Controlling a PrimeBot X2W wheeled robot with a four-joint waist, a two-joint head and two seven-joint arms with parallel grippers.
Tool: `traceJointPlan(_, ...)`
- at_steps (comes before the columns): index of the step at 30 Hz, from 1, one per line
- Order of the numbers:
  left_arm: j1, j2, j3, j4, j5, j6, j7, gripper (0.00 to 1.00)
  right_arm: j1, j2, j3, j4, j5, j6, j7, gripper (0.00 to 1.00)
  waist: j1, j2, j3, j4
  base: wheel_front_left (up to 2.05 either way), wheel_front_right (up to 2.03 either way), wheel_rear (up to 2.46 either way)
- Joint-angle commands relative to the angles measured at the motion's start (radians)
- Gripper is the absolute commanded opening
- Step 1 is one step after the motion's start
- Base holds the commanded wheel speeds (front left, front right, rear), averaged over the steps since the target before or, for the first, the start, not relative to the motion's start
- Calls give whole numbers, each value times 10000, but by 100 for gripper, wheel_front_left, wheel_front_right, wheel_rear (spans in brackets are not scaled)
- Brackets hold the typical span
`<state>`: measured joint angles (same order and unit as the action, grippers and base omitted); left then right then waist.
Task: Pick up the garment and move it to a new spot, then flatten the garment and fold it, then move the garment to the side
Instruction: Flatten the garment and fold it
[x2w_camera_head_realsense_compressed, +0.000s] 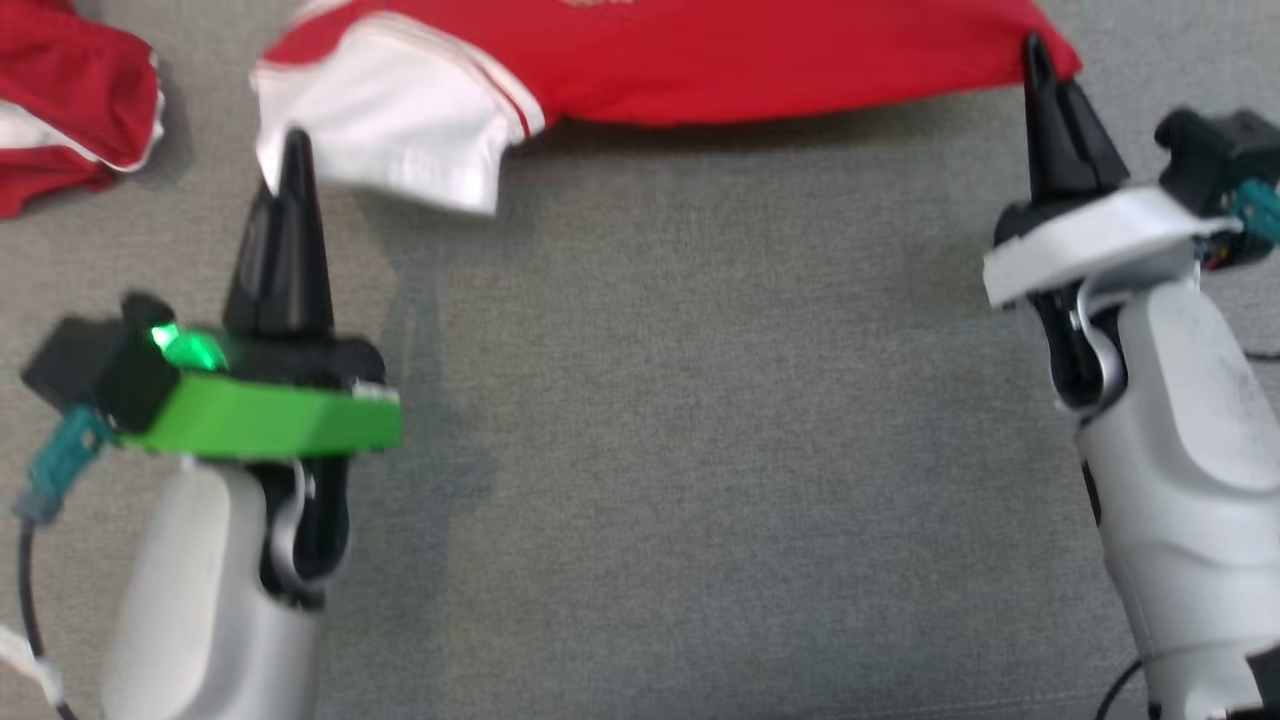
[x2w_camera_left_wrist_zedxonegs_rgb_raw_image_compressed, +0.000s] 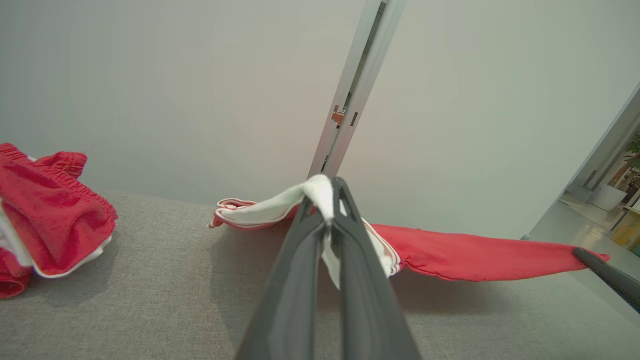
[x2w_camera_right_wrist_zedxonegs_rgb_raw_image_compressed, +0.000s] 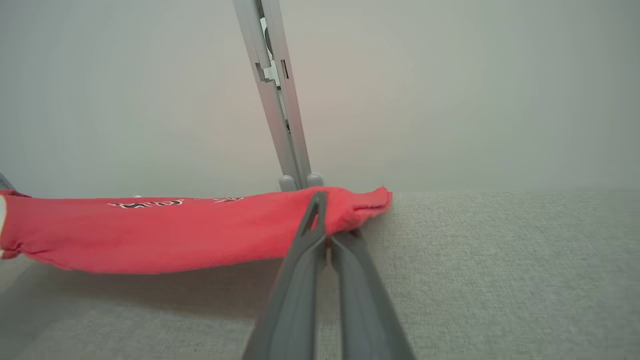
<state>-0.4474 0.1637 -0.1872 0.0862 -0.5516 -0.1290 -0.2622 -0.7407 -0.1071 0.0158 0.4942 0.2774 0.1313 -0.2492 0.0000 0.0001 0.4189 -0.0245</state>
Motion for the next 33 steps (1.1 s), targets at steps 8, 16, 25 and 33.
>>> traceJointPlan(8,2993,-325,-217,-1469,-61,233,12,0,3104,54,-545,-2905,405,-11,1052,0,0,-1,-2206,449,0,0,0)
traceJointPlan(16,4663,56,-492,-2794,40,632,721,0,6066,490,-1254,-5794,233,-11,2325,0,0,-1,-2971,701,0,0,0)
traceJointPlan(25,5574,357,-343,-3074,-238,936,1339,0,7497,549,-1231,-6314,608,-11,2794,0,0,-1,-2894,589,0,0,0)
traceJointPlan(33,4897,260,-580,-1870,-310,740,1347,0,7021,549,-1144,-4738,465,-11,2760,0,0,-1,-2538,499,0,0,0)
